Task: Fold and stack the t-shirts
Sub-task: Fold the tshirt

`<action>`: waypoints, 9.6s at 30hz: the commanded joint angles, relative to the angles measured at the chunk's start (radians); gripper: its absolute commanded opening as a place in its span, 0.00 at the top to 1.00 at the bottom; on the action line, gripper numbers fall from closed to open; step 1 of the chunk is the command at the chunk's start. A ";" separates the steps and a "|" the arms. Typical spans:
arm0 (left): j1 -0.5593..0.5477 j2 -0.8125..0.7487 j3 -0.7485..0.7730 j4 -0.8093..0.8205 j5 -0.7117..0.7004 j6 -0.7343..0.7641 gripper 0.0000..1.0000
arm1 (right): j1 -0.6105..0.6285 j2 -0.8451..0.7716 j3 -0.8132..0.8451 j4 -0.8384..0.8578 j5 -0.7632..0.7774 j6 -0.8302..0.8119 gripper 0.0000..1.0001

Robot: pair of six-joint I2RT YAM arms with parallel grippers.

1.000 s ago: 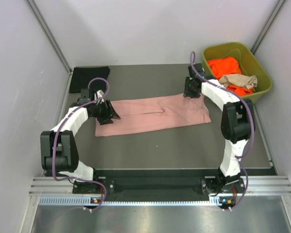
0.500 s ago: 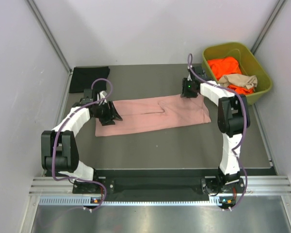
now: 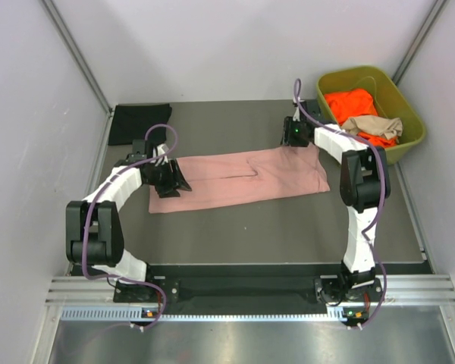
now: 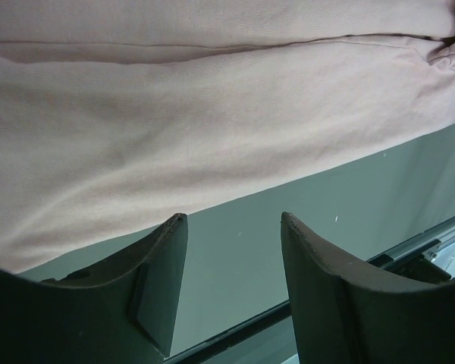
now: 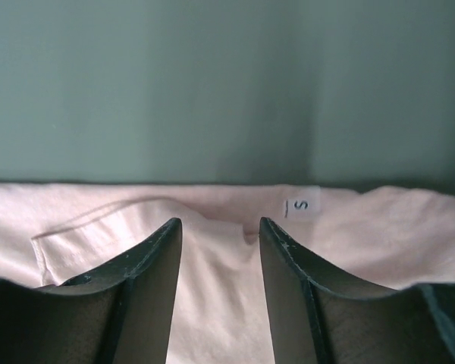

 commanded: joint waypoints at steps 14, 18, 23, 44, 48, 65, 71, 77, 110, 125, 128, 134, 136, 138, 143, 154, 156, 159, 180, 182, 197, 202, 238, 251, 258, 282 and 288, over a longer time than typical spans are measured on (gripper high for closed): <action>0.002 -0.001 0.031 -0.011 0.000 0.032 0.43 | -0.014 0.056 0.070 0.035 -0.077 -0.007 0.56; 0.002 0.005 0.031 -0.005 0.007 0.025 0.43 | -0.012 0.036 0.056 0.061 -0.097 0.001 0.62; 0.002 0.005 0.031 0.001 0.010 0.017 0.43 | -0.012 0.016 0.063 0.064 -0.119 0.028 0.83; 0.002 -0.077 -0.013 0.021 0.007 -0.034 0.43 | 0.020 -0.332 -0.341 0.142 -0.220 0.073 0.98; 0.002 -0.105 -0.026 0.008 -0.005 -0.034 0.43 | 0.046 -0.364 -0.402 0.136 -0.232 0.084 0.96; 0.004 -0.157 -0.041 0.003 -0.043 -0.046 0.42 | 0.017 -0.458 -0.455 0.032 -0.287 0.031 0.66; 0.004 -0.144 -0.018 0.006 -0.031 -0.058 0.42 | 0.038 -0.334 -0.386 0.125 -0.352 0.116 0.60; 0.004 -0.136 -0.006 0.000 -0.023 -0.057 0.42 | 0.045 -0.199 -0.315 0.191 -0.405 0.191 0.61; 0.019 -0.140 0.005 -0.048 -0.045 -0.009 0.42 | 0.112 -0.145 -0.370 0.560 -0.516 0.593 0.76; 0.025 -0.164 0.046 -0.089 -0.132 0.008 0.38 | 0.164 0.038 -0.208 0.374 -0.472 0.487 0.89; 0.027 -0.130 0.089 -0.150 -0.232 0.006 0.33 | 0.164 -0.046 -0.077 0.049 -0.297 0.316 0.73; 0.117 -0.148 0.015 -0.210 -0.373 -0.158 0.25 | 0.148 -0.322 -0.124 -0.092 -0.063 0.271 0.50; 0.160 -0.159 -0.024 -0.195 -0.344 -0.201 0.25 | 0.120 -0.390 -0.204 -0.126 -0.025 0.294 0.46; 0.170 -0.156 -0.059 -0.184 -0.315 -0.233 0.25 | 0.095 -0.496 -0.319 -0.135 -0.007 0.315 0.42; 0.171 -0.142 -0.096 -0.170 -0.304 -0.273 0.23 | -0.046 -0.762 -0.626 -0.054 -0.002 0.421 0.22; 0.176 -0.151 -0.217 -0.152 -0.312 -0.423 0.21 | -0.213 -0.949 -1.003 0.168 -0.022 0.511 0.25; 0.174 -0.150 -0.223 -0.152 -0.326 -0.429 0.21 | -0.245 -0.950 -1.048 0.226 -0.022 0.507 0.27; 0.176 -0.134 -0.225 -0.135 -0.347 -0.429 0.21 | -0.273 -0.911 -1.082 0.300 -0.030 0.487 0.28; 0.209 0.010 -0.222 0.012 -0.407 -0.460 0.61 | -0.277 -0.601 -0.988 0.457 -0.089 0.403 0.32; 0.208 0.025 -0.219 0.017 -0.411 -0.448 0.89 | -0.270 -0.561 -0.964 0.462 -0.086 0.404 0.44; 0.090 -0.199 -0.361 -0.048 -0.404 -0.518 1.00 | -0.048 -0.346 -0.607 0.396 0.006 0.306 0.83; -0.100 -0.265 -0.371 -0.098 -0.462 -0.607 1.00 | -0.014 -0.246 -0.461 0.388 0.030 0.303 0.82; 0.107 0.028 -0.165 0.006 -0.547 -0.420 1.00 | -0.032 -0.240 -0.455 0.353 0.032 0.246 0.81; -0.327 -0.404 -0.386 -0.176 -0.550 -0.788 1.00 | -0.018 0.057 -0.039 0.348 0.029 0.208 0.80; -0.753 -0.389 -0.428 -0.118 -0.568 -1.036 1.00 | 0.008 0.234 0.231 0.343 -0.026 0.254 0.78; -0.998 0.125 0.029 0.204 -0.382 -0.769 0.58 | -0.075 0.436 0.652 0.121 0.113 0.111 0.68; -0.926 0.012 0.091 0.146 -0.307 -0.617 0.39 | -0.090 0.418 0.698 0.089 0.041 0.088 0.33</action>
